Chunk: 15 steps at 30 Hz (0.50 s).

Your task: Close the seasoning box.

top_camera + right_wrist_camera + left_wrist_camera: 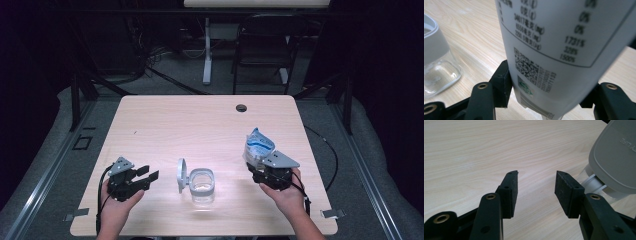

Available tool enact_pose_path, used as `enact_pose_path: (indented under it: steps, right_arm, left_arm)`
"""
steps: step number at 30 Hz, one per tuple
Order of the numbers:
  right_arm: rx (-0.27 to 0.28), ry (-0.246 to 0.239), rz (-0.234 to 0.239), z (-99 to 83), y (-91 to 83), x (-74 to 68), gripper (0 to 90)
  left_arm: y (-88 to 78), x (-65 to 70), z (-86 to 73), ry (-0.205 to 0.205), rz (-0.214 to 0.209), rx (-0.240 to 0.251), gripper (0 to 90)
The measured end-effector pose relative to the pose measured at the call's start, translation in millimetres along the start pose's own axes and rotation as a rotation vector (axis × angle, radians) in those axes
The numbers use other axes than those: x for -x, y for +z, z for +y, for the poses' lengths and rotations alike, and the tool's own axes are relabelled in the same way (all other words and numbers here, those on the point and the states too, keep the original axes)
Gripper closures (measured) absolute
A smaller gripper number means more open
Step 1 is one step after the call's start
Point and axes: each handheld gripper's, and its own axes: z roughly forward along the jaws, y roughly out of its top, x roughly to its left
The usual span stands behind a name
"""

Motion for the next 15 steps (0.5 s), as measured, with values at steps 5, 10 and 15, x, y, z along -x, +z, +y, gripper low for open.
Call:
enact_pose_path:
  steps: [5, 10, 15]
  right_arm:
    - [0.015, -0.017, -0.001, 4.5, -3.5, -0.8, 40.8]
    - [0.012, -0.047, 0.0, 5.8, -5.1, -1.8, 40.8]
    - [0.004, -0.079, 0.007, 7.5, -5.1, -3.3, 40.8]
  left_arm:
    - [1.1, 1.5, -0.5, 0.007, 0.001, -0.015, 53.8]
    - [-2.6, 2.6, 1.3, 0.011, 0.006, -0.008, 53.8]
    - [-3.6, 3.1, 1.7, 0.009, 0.01, -0.004, 53.6]
